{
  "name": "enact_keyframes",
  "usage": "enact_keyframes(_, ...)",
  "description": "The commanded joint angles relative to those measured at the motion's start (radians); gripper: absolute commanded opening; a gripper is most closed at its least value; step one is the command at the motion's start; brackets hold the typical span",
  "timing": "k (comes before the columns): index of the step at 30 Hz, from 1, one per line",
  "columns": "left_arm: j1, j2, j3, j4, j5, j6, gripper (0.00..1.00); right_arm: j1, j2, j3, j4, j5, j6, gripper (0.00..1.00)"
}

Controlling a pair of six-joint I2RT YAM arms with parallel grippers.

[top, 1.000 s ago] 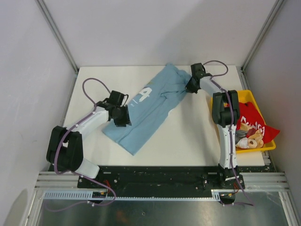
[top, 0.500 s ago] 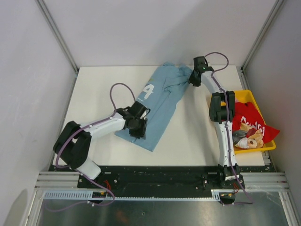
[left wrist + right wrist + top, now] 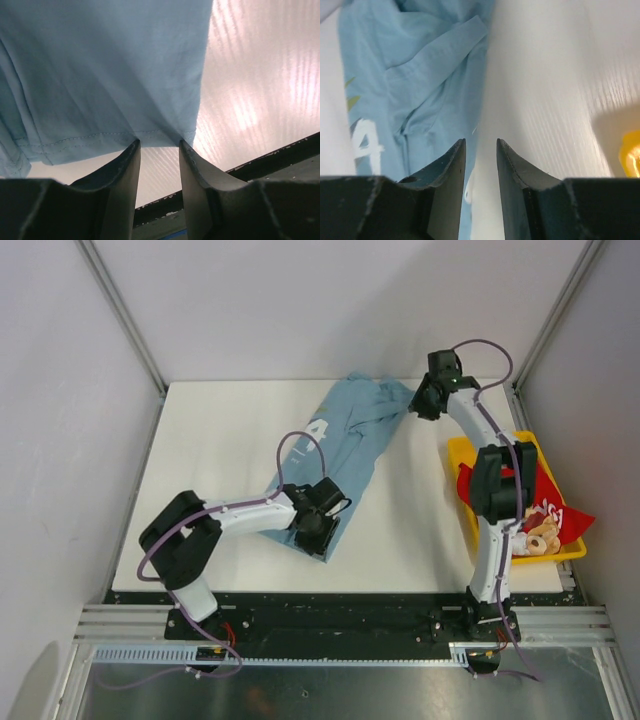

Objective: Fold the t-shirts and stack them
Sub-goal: Rotate the tshirt 80 degrees

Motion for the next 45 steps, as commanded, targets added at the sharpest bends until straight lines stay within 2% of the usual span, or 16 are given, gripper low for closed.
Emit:
enact_keyframes(1, -0.018, -0.004, 0.062, -0.004, -0.018, 0.027, 0.42, -0.001, -0.160, -0.144, 0.090, -0.046, 0.034, 0.35)
enact_keyframes(7, -0.035, -0.028, 0.074, -0.020, -0.033, 0.027, 0.43, 0.004, -0.267, -0.300, 0.125, -0.048, 0.038, 0.34)
enact_keyframes(18, -0.065, 0.077, 0.153, -0.024, -0.046, 0.031, 0.43, 0.011, -0.380, -0.422, 0.136, -0.093, 0.039, 0.33)
enact_keyframes(23, -0.068, 0.097, 0.151, -0.028, -0.066, 0.013, 0.38, 0.011, -0.434, -0.474, 0.133, -0.104, 0.034, 0.33)
enact_keyframes(26, -0.069, 0.104, 0.150, -0.028, -0.069, 0.004, 0.32, 0.011, -0.469, -0.504, 0.129, -0.110, 0.031, 0.32)
enact_keyframes(30, -0.085, 0.126, 0.174, -0.028, -0.061, -0.002, 0.12, 0.011, -0.515, -0.532, 0.099, -0.099, 0.019, 0.29)
enact_keyframes(33, -0.113, 0.158, 0.223, -0.028, -0.033, -0.007, 0.02, 0.004, -0.556, -0.563, 0.080, -0.091, 0.013, 0.26)
enact_keyframes(40, -0.232, 0.319, 0.436, -0.030, 0.068, -0.037, 0.00, -0.062, -0.695, -0.684, 0.029, -0.089, -0.019, 0.25)
enact_keyframes(45, -0.275, 0.394, 0.555, -0.030, 0.119, -0.044, 0.00, -0.095, -0.796, -0.769, -0.009, -0.100, -0.049, 0.26)
